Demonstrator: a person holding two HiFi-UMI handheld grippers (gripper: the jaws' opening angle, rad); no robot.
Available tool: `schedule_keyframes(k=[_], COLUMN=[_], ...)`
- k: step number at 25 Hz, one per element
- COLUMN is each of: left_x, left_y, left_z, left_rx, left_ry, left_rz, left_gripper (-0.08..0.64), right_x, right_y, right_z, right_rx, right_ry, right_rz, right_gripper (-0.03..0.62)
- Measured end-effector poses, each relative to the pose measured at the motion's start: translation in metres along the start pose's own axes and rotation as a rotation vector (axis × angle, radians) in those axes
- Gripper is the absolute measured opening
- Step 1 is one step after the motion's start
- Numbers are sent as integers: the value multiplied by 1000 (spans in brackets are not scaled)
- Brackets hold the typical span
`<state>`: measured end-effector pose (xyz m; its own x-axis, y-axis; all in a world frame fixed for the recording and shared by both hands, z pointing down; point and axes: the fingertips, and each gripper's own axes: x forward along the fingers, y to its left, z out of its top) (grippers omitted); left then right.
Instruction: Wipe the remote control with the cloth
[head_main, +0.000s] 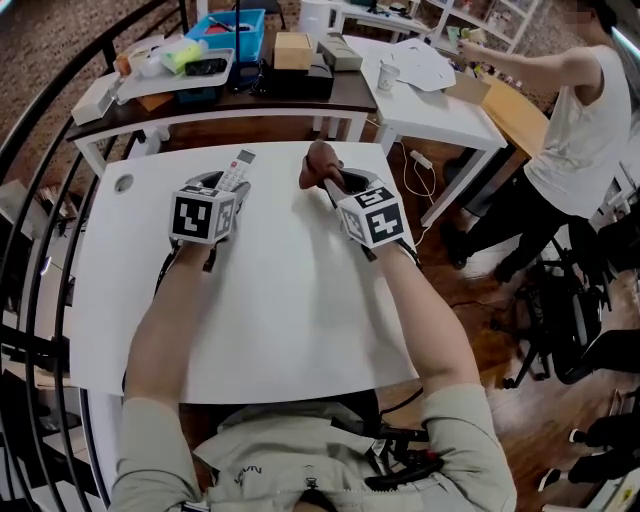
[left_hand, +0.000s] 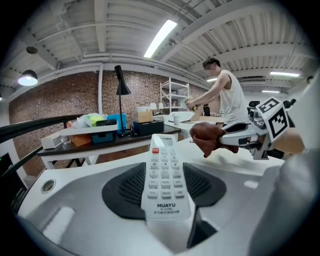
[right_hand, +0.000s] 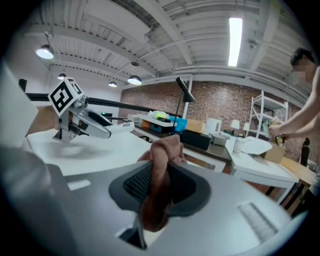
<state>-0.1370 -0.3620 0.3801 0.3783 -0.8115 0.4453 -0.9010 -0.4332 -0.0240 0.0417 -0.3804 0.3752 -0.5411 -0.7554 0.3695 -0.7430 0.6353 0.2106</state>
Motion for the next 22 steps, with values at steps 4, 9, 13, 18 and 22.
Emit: schedule_keyframes(k=[4, 9, 13, 18, 22], left_x=[-27, -64, -96, -127, -145], left_y=[-24, -55, -89, -129, -150], left_z=[9, 14, 13, 12, 11], left_rx=[90, 187, 276, 390, 414], left_ry=[-70, -148, -196, -261, -306], left_rz=[-3, 7, 5, 19, 16], left_gripper=[241, 241, 241, 241, 241], right_x=[-35, -82, -125, -169, -195], right_y=[8, 23, 38, 66, 90], right_z=[20, 44, 65, 82, 97], right_rx=[-8, -43, -90, -179, -242], right_ry=[-97, -203, -299, -378, -447], right_rz=[-19, -50, -97, -136, -153], right_gripper=[75, 75, 75, 76, 76])
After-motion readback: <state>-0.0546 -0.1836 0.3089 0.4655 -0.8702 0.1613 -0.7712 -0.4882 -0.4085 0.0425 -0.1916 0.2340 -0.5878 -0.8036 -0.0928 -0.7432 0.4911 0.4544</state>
